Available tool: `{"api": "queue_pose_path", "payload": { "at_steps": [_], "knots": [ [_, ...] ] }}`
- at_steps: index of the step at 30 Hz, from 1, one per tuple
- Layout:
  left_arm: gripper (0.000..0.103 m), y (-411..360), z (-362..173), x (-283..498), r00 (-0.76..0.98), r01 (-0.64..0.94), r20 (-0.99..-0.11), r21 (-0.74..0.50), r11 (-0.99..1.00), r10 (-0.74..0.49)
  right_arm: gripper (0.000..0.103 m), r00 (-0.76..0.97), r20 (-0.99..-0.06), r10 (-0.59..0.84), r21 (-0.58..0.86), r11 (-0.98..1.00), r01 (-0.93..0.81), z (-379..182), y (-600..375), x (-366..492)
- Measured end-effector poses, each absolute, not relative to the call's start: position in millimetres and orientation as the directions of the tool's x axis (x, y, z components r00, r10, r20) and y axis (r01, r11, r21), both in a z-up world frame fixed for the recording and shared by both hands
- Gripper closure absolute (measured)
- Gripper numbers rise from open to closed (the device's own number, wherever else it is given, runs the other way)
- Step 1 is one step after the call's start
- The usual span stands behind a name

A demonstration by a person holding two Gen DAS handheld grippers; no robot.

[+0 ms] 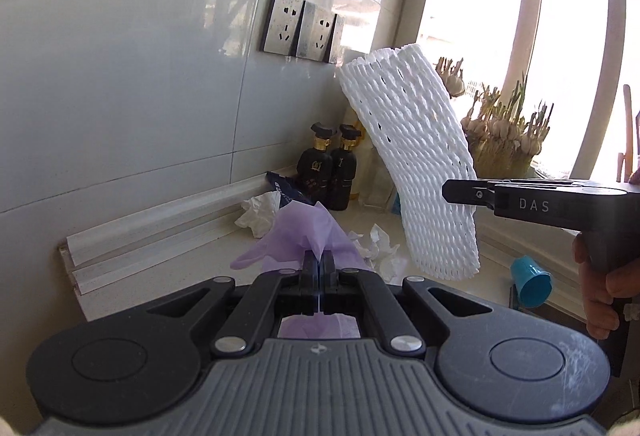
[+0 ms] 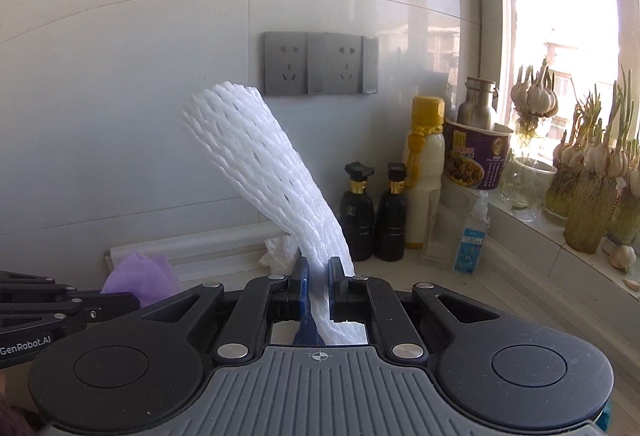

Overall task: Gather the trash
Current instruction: 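Carry the glove and foam net down to the wastebasket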

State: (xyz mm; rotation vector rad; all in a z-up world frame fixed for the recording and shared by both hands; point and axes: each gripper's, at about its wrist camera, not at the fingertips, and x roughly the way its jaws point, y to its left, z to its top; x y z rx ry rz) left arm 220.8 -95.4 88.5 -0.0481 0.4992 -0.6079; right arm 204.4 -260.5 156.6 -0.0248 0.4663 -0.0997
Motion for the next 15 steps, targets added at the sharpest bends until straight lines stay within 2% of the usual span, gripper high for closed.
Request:
{"api": "queue_pose_path", "payload": {
  "at_steps": [15],
  "knots": [
    [0.103, -33.2, 76.3, 190.1, 0.722, 0.461, -0.471, -0.217, 0.860, -0.506, 0.096, 0.846, -0.532, 0.035, 0.057, 0.998, -0.005, 138.3, -184.7, 185.6]
  ]
}}
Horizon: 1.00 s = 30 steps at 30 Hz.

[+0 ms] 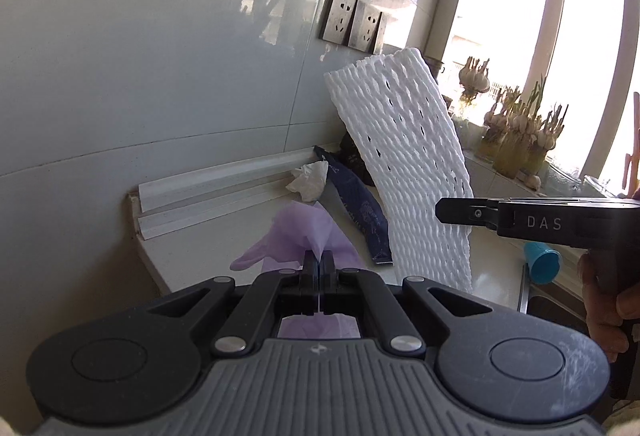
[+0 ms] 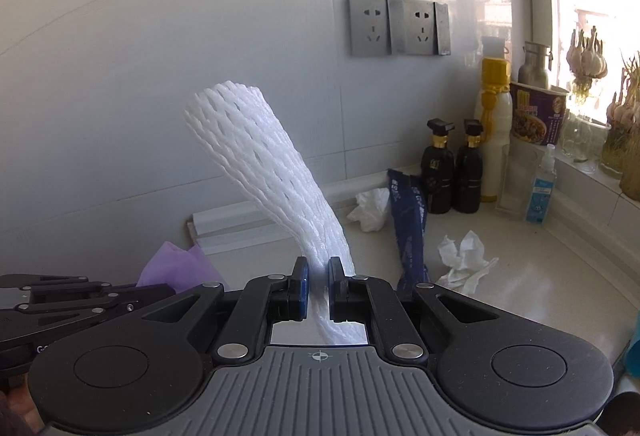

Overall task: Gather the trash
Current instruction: 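Carry the glove and foam net down to the wastebasket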

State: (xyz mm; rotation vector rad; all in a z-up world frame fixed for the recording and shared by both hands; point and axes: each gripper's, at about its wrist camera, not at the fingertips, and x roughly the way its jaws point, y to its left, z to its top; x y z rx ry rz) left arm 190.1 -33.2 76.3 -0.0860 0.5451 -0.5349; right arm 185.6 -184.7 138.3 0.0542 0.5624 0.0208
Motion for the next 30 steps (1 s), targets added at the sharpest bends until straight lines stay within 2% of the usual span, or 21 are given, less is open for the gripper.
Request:
{"api": "queue_pose_path", "payload": {
  "at_steps": [15, 30],
  "knots": [
    [0.103, 23.0, 62.2, 165.5, 0.746, 0.379, -0.505, -0.212, 0.900, -0.434, 0.096, 0.802, -0.575, 0.163, 0.134, 0.985, -0.104, 116.9, -112.0, 176.6],
    [0.103, 92.9, 4.5, 137.1, 0.743, 0.219, -0.595, -0.214, 0.952, -0.305, 0.096, 0.744, -0.612, 0.269, 0.149, 0.963, -0.226, 67.5, -26.7, 161.8]
  ]
}}
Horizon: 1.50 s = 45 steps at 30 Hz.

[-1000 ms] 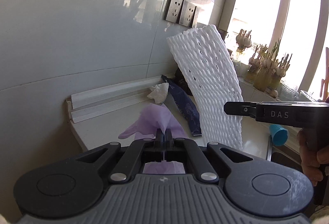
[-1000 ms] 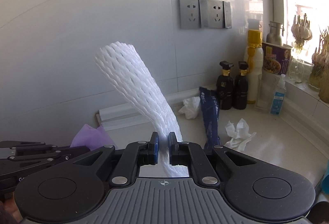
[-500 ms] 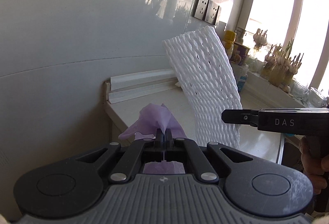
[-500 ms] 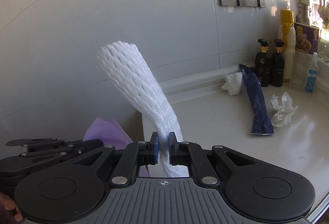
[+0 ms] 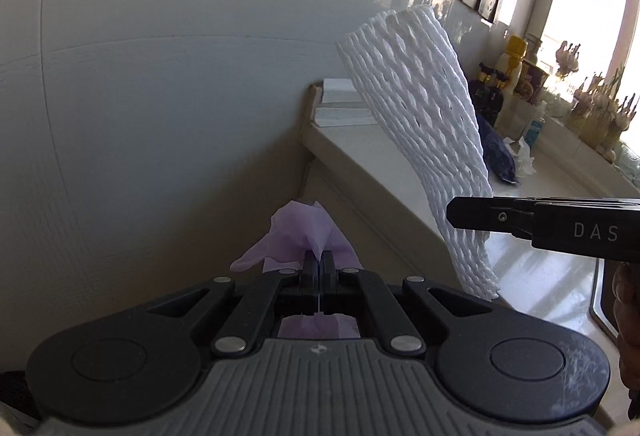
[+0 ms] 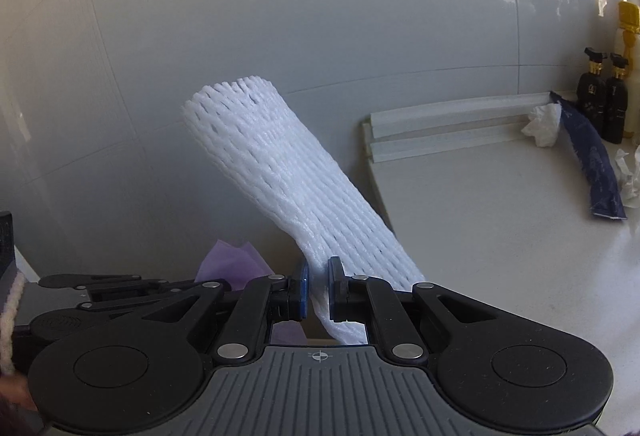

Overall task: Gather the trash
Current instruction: 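Carry the glove and foam net down to the wastebasket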

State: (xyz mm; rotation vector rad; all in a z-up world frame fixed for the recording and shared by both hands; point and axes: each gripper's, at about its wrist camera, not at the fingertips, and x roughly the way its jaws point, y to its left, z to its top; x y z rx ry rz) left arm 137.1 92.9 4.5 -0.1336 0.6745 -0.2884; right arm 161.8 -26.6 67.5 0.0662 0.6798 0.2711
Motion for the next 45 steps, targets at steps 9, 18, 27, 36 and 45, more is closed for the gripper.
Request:
{"api": "queue_pose_path", "payload": {
  "at_steps": [9, 18, 27, 36, 45],
  "knots": [
    [0.103, 117.7, -37.8, 127.5, 0.725, 0.139, -0.644, -0.208, 0.968, -0.243, 0.096, 0.674, -0.666, 0.320, 0.217, 0.947, -0.237, 12.0, 3.4, 167.1],
    [0.103, 124.6, -83.2, 127.6, 0.680, 0.084, -0.697, -0.233, 0.969, -0.227, 0.096, 0.623, -0.709, 0.331, 0.276, 0.943, -0.187, -51.8, 2.6, 173.5],
    [0.102, 122.3, -127.0, 130.3, 0.645, 0.060, -0.738, -0.209, 0.976, -0.198, 0.096, 0.604, -0.727, 0.326, 0.302, 0.942, -0.145, -118.4, 1.2, 181.9],
    [0.102, 122.2, -174.7, 142.3, 0.595, 0.037, -0.790, -0.153, 0.988, -0.145, 0.096, 0.559, -0.769, 0.311, 0.269, 0.950, -0.159, -178.9, 8.2, 207.6],
    [0.102, 123.6, -200.6, 160.2, 0.548, 0.028, -0.831, -0.102, 0.994, -0.101, 0.095, 0.509, -0.822, 0.258, 0.216, 0.966, -0.141, -220.9, 6.4, 227.1]
  ]
}}
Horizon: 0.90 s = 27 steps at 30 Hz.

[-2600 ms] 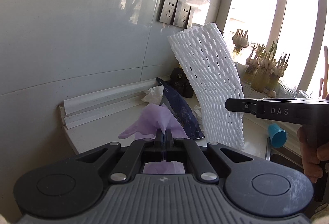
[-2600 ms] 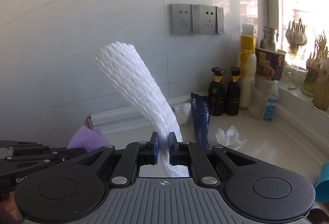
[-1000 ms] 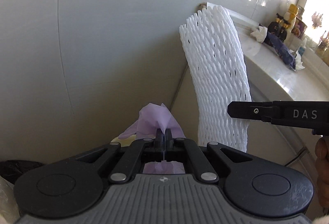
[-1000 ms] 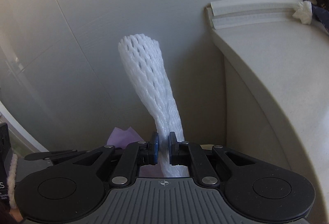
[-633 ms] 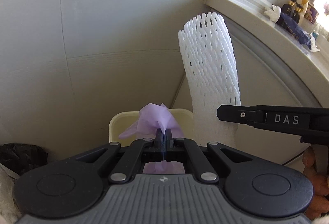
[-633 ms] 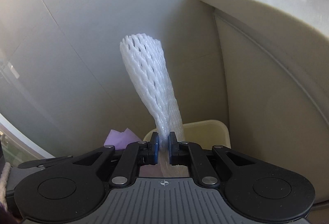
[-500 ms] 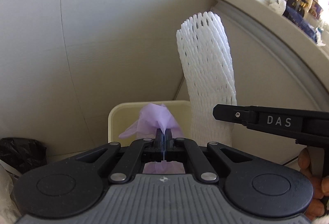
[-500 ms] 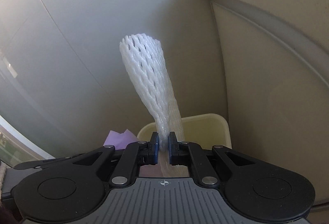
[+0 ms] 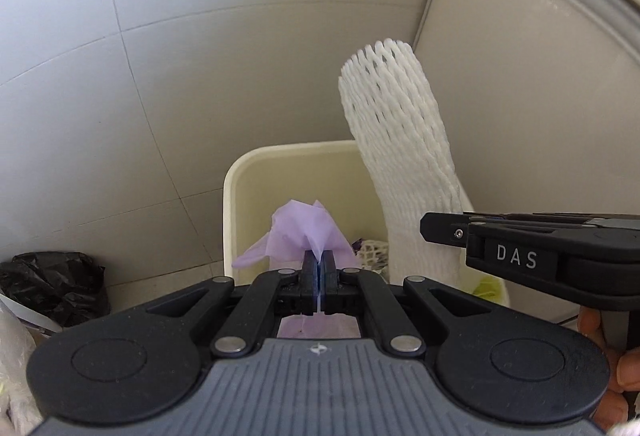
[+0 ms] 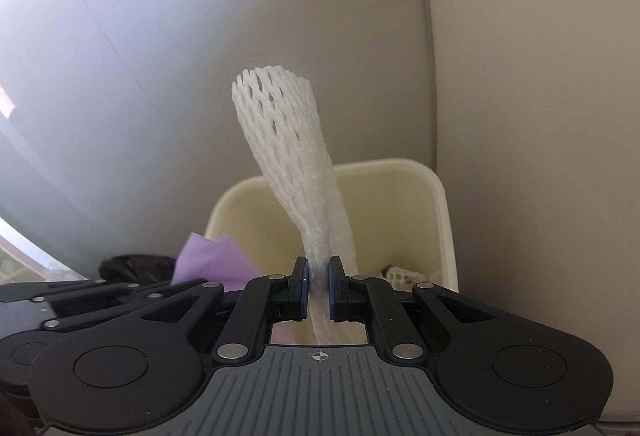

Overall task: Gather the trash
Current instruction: 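Carry the glove and foam net down to the wastebasket, then open both tools to drop the glove and foam net into the wastebasket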

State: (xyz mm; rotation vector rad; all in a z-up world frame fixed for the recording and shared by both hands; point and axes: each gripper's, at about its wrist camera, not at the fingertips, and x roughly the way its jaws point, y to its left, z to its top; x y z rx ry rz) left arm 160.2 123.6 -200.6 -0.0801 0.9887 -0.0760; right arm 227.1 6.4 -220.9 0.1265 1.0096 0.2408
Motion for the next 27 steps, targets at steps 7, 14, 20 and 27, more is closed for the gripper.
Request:
{"api": "queue_pose_path", "payload": {
  "at_steps": [7, 14, 20, 27],
  "knots": [
    [0.101, 115.0, -208.7, 170.3, 0.525, 0.033, -0.848, -0.068, 0.997, -0.075, 0.095, 0.478, -0.846, 0.236, 0.204, 0.972, -0.118, -236.5, 9.1, 238.9],
    [0.101, 103.6, -213.0, 173.0, 0.507, 0.042, -0.860, -0.039, 0.998, -0.055, 0.095, 0.474, -0.850, 0.229, 0.195, 0.973, -0.121, -247.2, 19.4, 236.5],
    [0.097, 102.1, -215.0, 176.3, 0.497, 0.033, -0.867, -0.031, 0.999, -0.043, 0.094, 0.492, -0.831, 0.261, 0.226, 0.965, -0.129, -261.4, 22.6, 240.2],
    [0.074, 101.7, -213.4, 176.8, 0.492, 0.031, -0.870, -0.011, 0.999, -0.025, 0.072, 0.463, -0.844, 0.270, 0.242, 0.963, -0.120, -264.9, 23.5, 243.3]
  ]
}}
